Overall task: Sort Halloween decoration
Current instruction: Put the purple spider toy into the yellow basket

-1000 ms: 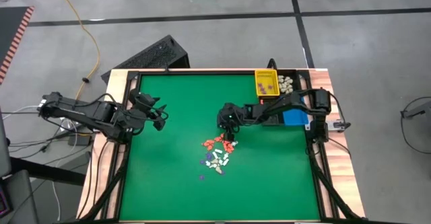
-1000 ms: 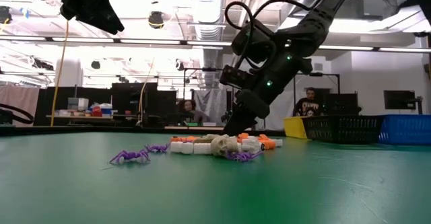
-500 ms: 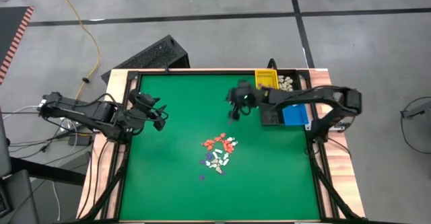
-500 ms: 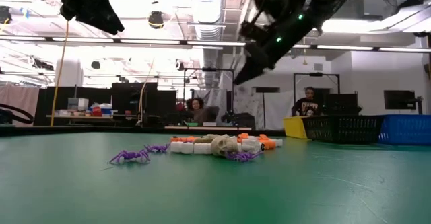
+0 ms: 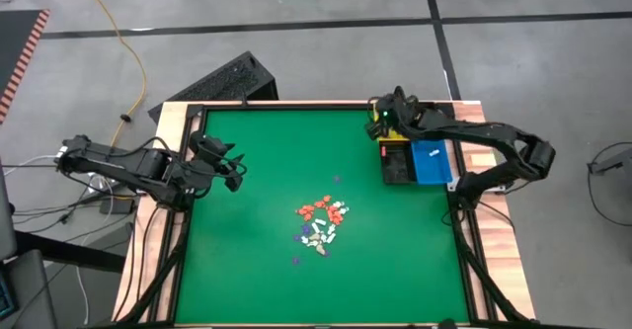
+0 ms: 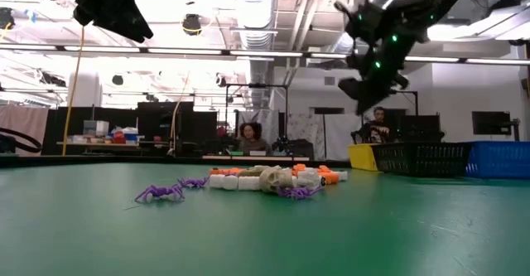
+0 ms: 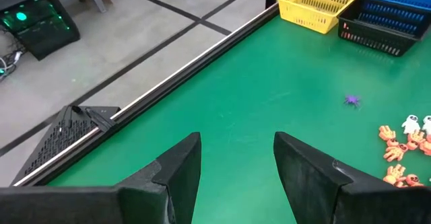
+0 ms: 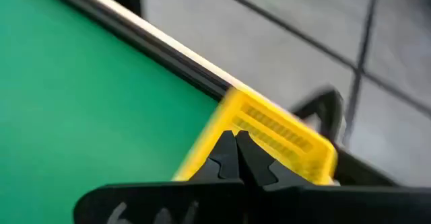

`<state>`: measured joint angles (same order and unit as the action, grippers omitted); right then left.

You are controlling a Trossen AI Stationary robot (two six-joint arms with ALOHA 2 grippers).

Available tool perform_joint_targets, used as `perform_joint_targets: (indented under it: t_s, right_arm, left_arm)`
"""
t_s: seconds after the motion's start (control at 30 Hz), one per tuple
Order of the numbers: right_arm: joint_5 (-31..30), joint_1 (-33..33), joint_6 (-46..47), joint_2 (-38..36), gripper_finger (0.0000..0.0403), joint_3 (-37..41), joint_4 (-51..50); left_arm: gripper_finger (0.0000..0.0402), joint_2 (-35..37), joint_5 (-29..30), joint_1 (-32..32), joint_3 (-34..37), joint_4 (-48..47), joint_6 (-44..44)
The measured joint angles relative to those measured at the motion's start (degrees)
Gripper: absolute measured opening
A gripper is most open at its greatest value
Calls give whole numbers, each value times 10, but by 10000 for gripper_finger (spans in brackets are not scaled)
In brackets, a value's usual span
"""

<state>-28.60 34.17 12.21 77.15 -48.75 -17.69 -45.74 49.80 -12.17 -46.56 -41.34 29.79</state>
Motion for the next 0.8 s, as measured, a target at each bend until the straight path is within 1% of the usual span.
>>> perform_joint_targets:
  t_s: [0.2, 0.37, 0.5, 0.57, 0.6, 0.7, 0.8]
  right_arm:
    - [12, 44, 14, 27, 38, 9, 3]
    - [17, 54, 16, 47, 62, 9, 4]
    - [24, 52, 13, 44, 82, 9, 5]
    - [59, 48, -7, 34, 92, 9, 13]
    - [89, 43, -21, 27, 97, 8, 26]
    - [199, 19, -51, 10, 108, 8, 69]
    - [327, -24, -77, 7, 112, 7, 116]
  left_arm:
    - [178, 0, 0, 0, 0, 0, 0]
    - [178, 0, 1, 0, 0, 0, 0]
    - [178, 0, 0, 0, 0, 0, 0]
    - [178, 0, 0, 0, 0, 0, 0]
    - [178, 0, 1, 0, 0, 0, 0]
    - [178, 0, 1, 0, 0, 0, 0]
    - [178, 0, 5, 0, 0, 1, 0]
